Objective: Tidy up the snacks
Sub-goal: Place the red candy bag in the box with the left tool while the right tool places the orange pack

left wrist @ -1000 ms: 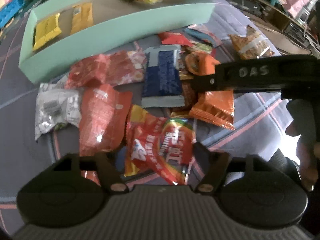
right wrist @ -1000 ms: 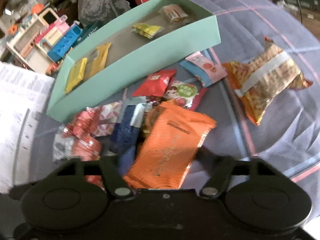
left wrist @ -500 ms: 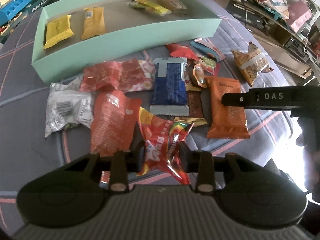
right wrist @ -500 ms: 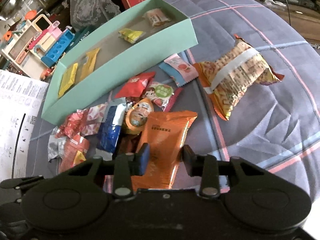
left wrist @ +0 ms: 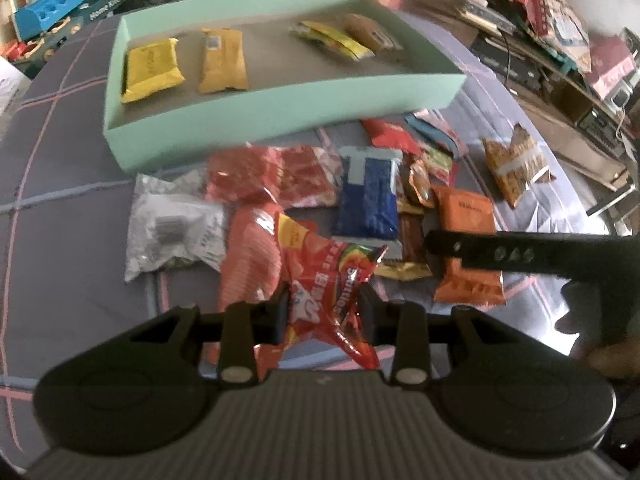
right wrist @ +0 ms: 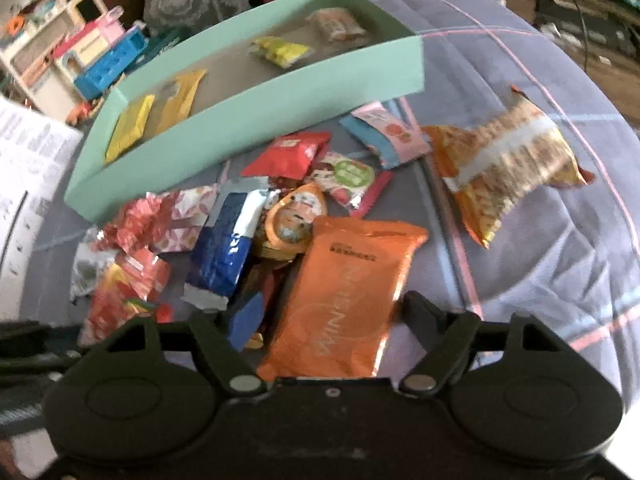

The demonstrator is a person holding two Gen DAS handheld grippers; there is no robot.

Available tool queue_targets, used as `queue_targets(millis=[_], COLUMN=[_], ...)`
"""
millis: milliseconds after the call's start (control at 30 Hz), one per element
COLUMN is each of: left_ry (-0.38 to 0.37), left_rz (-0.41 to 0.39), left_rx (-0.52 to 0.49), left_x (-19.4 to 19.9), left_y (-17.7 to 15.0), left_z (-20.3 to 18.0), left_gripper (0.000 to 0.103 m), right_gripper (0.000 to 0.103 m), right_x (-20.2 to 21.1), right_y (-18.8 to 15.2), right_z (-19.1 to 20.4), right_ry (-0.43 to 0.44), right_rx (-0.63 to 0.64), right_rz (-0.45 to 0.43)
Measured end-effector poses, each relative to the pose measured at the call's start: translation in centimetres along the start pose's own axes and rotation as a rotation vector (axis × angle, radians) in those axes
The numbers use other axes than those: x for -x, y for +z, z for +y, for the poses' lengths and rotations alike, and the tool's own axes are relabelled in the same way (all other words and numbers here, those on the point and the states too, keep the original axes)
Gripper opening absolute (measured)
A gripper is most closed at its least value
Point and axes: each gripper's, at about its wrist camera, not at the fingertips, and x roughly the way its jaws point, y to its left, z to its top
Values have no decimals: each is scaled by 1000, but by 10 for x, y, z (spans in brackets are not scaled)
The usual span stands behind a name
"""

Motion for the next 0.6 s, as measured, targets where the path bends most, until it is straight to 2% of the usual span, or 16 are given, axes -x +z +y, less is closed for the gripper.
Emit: queue_targets(millis=[67, 133, 333, 467, 600], left_ry=[0, 1, -11, -18, -6], left_rz=[-9, -19, -55, -89, -130], left_rx=[13, 24, 43, 49, 59], left_x=[2, 5, 13, 22, 32], left_y=[2, 4, 12, 22, 39], left_z=[4, 7, 10, 12, 20], left_gripper=[35, 35, 35, 35, 35], right_gripper=[57, 54, 52, 52, 52], right_x=[-2, -3, 10, 29, 45], right_y=[0, 3, 10, 19, 43], right_z=[8, 10, -7, -19, -22], right_ry=[-33, -28, 16, 35, 69], right_rx=[49, 66, 1, -30, -32], right_rz=[-18, -15, -17, -48, -96])
